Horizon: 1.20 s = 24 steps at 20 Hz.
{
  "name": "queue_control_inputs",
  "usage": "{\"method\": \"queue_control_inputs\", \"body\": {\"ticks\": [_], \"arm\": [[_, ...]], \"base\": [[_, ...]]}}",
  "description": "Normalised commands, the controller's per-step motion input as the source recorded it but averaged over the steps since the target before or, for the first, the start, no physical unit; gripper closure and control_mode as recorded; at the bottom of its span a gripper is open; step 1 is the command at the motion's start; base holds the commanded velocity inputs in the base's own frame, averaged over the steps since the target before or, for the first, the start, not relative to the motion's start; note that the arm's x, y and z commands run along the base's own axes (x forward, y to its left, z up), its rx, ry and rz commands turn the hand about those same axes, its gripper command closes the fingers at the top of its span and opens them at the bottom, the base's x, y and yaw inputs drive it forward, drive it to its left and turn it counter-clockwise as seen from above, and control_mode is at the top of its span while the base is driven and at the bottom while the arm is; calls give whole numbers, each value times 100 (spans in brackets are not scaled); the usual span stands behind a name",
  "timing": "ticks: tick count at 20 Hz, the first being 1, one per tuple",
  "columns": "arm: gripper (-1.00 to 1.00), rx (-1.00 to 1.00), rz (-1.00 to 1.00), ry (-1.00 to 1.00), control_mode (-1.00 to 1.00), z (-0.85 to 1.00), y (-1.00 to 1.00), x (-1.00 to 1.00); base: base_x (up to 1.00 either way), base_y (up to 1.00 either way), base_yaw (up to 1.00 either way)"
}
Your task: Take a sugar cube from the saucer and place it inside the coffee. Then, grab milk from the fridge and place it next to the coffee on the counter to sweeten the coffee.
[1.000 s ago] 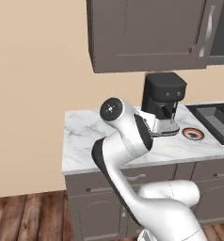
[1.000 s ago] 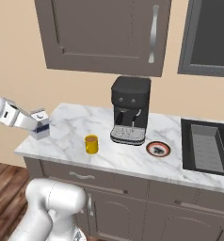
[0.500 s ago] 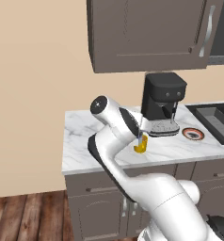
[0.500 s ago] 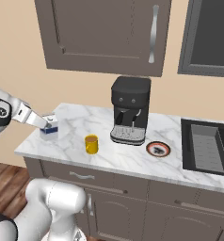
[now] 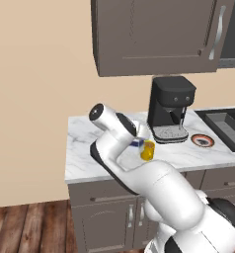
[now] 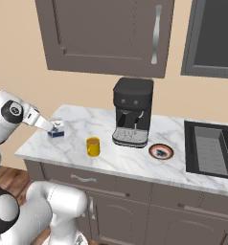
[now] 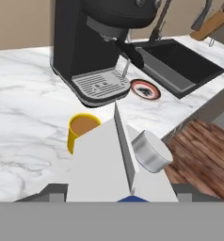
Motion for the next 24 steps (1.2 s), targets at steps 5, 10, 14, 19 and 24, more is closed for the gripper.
{"method": "queue_control_inputs", "body": {"ticks": [5,10,14,19,24], "arm": [[100,0,-3,0,-100,-43,0,29],[100,-1,-4,0,-100,-27,0,34],[100,-3,-5,0,-100,-35,0,24],[100,-4,-3,0,-100,-31,0,25],[100,-3,-5,0,-100,-18,0,35]], "base": [[0,0,0],[0,0,0],[0,0,0],[0,0,0],[0,0,0]]}}
